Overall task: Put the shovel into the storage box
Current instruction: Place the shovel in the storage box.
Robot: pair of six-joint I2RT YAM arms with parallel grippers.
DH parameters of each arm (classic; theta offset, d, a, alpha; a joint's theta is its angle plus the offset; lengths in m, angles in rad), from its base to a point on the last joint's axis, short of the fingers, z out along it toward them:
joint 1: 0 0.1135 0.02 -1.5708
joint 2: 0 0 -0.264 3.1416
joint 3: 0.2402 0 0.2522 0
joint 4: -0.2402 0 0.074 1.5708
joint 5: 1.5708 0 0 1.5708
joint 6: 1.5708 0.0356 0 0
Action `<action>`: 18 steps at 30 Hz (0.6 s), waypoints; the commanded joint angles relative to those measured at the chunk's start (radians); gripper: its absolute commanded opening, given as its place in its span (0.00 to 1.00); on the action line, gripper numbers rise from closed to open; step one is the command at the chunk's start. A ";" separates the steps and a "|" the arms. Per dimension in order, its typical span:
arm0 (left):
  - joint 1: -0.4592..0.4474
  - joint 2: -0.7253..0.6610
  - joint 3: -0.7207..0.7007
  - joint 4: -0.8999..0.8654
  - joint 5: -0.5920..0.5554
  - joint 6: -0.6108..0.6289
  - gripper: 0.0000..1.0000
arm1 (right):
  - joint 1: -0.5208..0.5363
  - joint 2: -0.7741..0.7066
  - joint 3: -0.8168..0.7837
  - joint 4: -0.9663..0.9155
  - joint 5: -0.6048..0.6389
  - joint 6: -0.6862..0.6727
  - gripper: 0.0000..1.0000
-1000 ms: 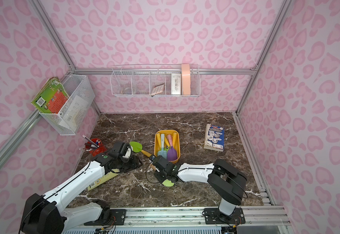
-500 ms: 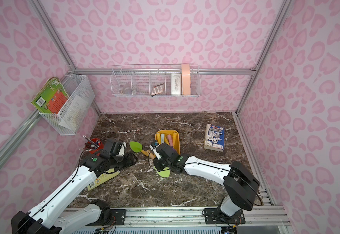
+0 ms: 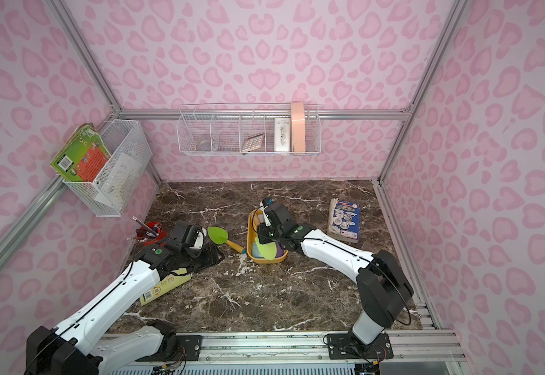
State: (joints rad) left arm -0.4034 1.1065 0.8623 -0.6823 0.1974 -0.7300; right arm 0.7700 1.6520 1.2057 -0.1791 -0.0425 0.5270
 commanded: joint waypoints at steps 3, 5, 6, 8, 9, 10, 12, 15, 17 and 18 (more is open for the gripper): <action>0.001 0.004 -0.011 0.013 0.010 -0.006 0.56 | -0.045 0.046 0.027 0.008 0.031 0.048 0.06; 0.002 0.008 -0.017 0.018 0.011 -0.008 0.56 | -0.060 0.066 0.032 0.019 0.033 0.058 0.06; 0.001 0.011 -0.019 0.021 0.012 -0.007 0.56 | -0.068 0.079 0.033 0.025 0.029 0.062 0.06; 0.001 0.017 -0.020 0.024 0.011 -0.008 0.56 | -0.076 0.094 0.031 0.038 0.046 0.066 0.06; 0.001 0.021 -0.021 0.025 0.013 -0.008 0.56 | -0.082 0.103 0.029 0.043 0.052 0.070 0.06; 0.000 0.025 -0.020 0.027 0.015 -0.008 0.56 | -0.090 0.112 0.027 0.045 0.049 0.077 0.06; 0.001 0.029 -0.020 0.029 0.016 -0.007 0.56 | -0.099 0.118 0.015 0.060 0.057 0.086 0.06; 0.001 0.033 -0.025 0.033 0.014 -0.006 0.56 | -0.110 0.121 -0.012 0.097 0.066 0.095 0.06; 0.002 0.038 -0.025 0.035 0.018 -0.005 0.56 | -0.118 0.130 -0.018 0.107 0.061 0.099 0.07; 0.000 0.039 -0.026 0.036 0.017 -0.006 0.56 | -0.119 0.132 -0.021 0.108 0.061 0.100 0.07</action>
State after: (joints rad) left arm -0.4034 1.1416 0.8394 -0.6552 0.2031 -0.7338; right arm 0.6537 1.7817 1.1900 -0.1184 0.0078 0.6094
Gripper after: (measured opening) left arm 0.561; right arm 0.208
